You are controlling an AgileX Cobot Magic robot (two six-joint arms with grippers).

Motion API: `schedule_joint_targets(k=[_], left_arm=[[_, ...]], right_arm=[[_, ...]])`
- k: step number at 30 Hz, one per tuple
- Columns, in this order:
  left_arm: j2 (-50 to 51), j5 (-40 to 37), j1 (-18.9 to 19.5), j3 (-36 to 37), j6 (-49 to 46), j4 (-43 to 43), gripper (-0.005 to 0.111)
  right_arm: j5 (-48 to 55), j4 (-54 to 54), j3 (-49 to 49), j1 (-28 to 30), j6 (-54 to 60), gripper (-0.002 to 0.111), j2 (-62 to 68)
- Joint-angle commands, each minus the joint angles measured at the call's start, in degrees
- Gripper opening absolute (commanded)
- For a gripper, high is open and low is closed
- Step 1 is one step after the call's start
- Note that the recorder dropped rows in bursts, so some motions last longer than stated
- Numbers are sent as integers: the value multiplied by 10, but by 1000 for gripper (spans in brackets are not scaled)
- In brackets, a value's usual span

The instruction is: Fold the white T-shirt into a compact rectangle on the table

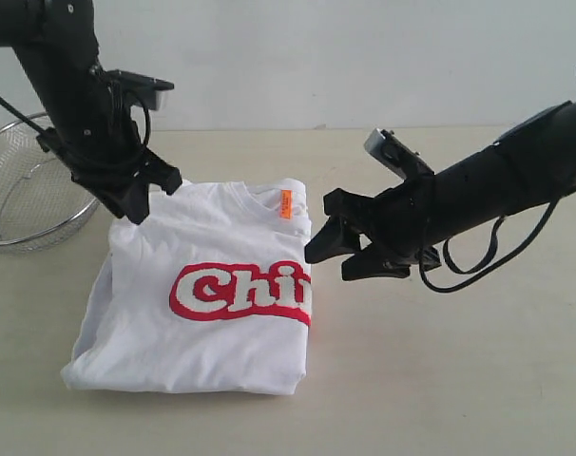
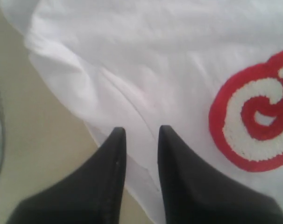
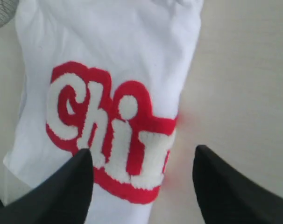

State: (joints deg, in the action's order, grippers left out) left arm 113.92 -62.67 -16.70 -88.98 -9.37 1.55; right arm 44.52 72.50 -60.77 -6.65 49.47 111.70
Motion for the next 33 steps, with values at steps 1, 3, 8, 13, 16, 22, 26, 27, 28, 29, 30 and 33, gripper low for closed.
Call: schedule_joint_targets(k=[1, 3, 8, 13, 16, 22, 26, 27, 28, 29, 30, 33], left_arm=[[-3, 18, -9, 35, -5, -4, 21], [-2, 19, -9, 40, -1, -5, 21], [-1, 33, -9, 40, 8, -8, 21], [5, 47, -9, 43, 8, -5, 21], [28, 60, -12, 43, 8, -9, 21], [66, 62, -12, 43, 8, -16, 21], [72, 62, -12, 43, 8, -19, 21], [72, 62, -12, 43, 8, -23, 21], [72, 61, -12, 43, 8, -24, 21], [72, 61, -12, 43, 8, -24, 21], [72, 61, -12, 43, 8, -24, 21], [72, 60, -12, 43, 8, -24, 21]], right_arm=[[-5, 76, 2, 1, 58, 57, 18], [3, 104, 2, 1, 78, 57, 33], [10, 140, 1, 1, 104, 57, 70], [29, 168, 1, 1, 121, 57, 90], [33, 185, 1, 1, 132, 57, 98], [22, 215, 1, 1, 144, 57, 115], [11, 240, 1, -12, 158, 57, 123], [5, 247, 1, -20, 161, 57, 123], [3, 258, 1, -27, 169, 57, 123], [0, 266, 1, -33, 172, 57, 123], [-6, 268, -1, -41, 173, 57, 123], [-12, 274, -9, -57, 173, 57, 123]])
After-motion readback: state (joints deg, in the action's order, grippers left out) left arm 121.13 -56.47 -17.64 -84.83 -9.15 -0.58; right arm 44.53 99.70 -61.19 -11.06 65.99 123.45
